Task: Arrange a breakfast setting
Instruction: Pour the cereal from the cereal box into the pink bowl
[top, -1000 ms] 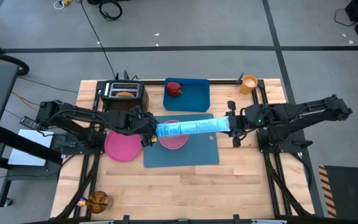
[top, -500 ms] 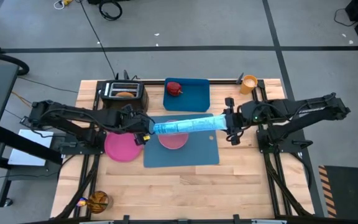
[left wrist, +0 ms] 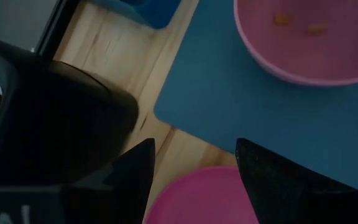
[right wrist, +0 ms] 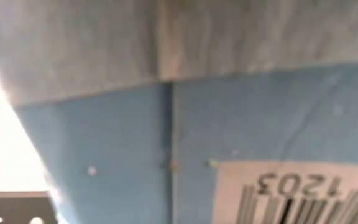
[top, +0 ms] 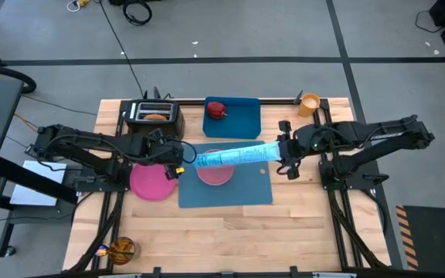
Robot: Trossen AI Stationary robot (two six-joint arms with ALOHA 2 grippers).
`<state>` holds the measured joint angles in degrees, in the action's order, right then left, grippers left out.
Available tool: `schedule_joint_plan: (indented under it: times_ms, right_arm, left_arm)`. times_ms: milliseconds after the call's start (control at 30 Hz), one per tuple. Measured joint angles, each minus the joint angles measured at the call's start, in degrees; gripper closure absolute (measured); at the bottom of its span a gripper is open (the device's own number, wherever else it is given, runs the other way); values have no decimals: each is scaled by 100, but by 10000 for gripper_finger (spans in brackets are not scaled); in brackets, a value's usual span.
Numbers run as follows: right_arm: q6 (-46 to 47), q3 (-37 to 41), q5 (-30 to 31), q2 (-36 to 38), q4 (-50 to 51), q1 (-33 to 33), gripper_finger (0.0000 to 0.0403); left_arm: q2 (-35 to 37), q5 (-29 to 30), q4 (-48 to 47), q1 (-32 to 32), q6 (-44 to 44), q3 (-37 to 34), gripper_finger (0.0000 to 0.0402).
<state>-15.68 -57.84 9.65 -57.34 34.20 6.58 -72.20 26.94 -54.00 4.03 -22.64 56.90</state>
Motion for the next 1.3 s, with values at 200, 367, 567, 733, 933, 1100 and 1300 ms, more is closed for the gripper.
schedule_joint_plan:
  times_ms: [200,367,567,733,933,1100,1300]
  right_arm:
    - [28,-51,-127,-18,19,-15,250]
    - [43,-53,-24,-4,-12,-21,250]
    - [33,-49,-52,-42,5,-31,250]
    - [-81,-51,17,-33,-32,5,250]
    - [-102,-48,-14,-39,71,12,250]
    - [-96,-47,-41,-13,57,54,250]
    - [-140,-47,155,46,104,125,250]
  left_arm:
    - [0,0,10,0,-46,0,169]
    - [44,-2,10,54,-55,-4,169]
    - [144,0,131,184,-131,-2,169]
    - [66,10,160,226,-351,0,169]
    - [-138,3,633,170,-407,-472,169]
    - [-122,22,1787,-86,-254,-1190,169]
    - [-444,-172,2773,-327,232,-1554,169]
